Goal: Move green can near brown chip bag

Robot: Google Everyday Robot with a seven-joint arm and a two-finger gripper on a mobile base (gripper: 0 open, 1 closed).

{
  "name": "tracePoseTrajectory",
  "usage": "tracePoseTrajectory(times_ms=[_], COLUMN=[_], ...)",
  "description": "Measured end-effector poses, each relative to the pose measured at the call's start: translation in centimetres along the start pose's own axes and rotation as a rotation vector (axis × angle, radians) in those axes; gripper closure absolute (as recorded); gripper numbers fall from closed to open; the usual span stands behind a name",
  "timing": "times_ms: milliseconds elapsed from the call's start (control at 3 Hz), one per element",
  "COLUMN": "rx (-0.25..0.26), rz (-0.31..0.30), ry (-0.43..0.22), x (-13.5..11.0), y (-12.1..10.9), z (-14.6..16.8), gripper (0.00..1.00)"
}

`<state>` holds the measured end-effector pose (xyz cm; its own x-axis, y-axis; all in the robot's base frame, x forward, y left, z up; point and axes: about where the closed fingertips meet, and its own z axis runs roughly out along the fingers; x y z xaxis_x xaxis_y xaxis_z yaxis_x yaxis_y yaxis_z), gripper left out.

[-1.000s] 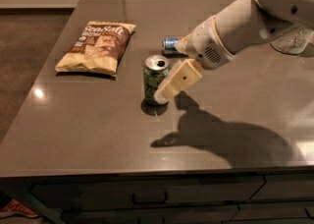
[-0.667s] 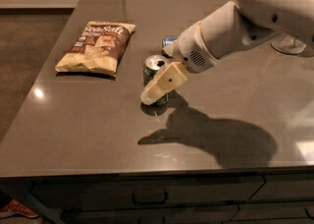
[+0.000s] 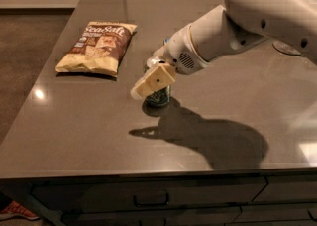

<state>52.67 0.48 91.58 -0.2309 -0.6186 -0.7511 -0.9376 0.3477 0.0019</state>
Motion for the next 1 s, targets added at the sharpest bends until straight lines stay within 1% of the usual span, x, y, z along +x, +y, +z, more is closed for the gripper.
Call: tracePoseTrajectory(times_ms=[333,667,1000], rx=[0.007,0.006,-0.011], rz=[-0.008,-0.016,-0.027], ry=[-0.008,-0.014,-0.039], x=[-1.2,-2.3,-4.6], y=[-0.6,-1.2,-2.6], z=[0.6,0.9,1.7], gripper=[0.49,0.72,0.95])
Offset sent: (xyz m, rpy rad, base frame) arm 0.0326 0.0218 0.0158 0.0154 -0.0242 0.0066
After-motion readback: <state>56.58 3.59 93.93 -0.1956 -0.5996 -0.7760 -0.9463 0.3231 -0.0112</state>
